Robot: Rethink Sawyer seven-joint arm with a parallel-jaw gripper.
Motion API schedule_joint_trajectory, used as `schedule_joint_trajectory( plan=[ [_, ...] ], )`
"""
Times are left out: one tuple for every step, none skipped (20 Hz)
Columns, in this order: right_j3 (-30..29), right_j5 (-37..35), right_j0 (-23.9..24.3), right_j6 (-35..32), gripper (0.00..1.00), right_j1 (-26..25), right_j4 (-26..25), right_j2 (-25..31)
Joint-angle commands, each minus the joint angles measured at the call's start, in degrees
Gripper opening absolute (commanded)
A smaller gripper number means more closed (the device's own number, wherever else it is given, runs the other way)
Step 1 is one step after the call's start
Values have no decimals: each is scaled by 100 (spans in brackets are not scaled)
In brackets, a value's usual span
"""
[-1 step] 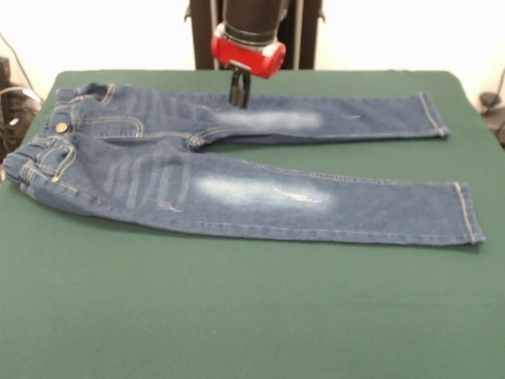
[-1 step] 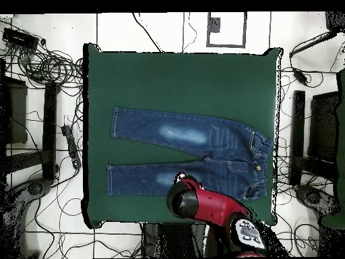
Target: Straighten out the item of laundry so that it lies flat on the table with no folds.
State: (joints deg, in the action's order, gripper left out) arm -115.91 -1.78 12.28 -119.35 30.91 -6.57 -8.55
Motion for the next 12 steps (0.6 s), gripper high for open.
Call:
schedule_joint_trajectory(
  plan=[
    [541,-129,-233,-955,0,-723,535,525],
    [543,39,-200,-978,0,-838,531,540],
    [542,140,-165,-983,0,-907,522,564],
    [556,253,-90,-983,0,-1020,504,612],
    [569,320,-65,-981,0,-1083,492,625],
    [585,397,13,-985,0,-1184,478,682],
    [612,443,31,-981,0,-1273,462,693],
    [640,488,49,-976,0,-1361,447,703],
    [656,532,58,-982,0,-1424,442,709],
    [666,633,69,-1009,0,-1508,437,723],
    [668,681,65,-1023,0,-1548,444,722],
    [660,745,68,-1060,0,-1611,459,730]
  ],
)
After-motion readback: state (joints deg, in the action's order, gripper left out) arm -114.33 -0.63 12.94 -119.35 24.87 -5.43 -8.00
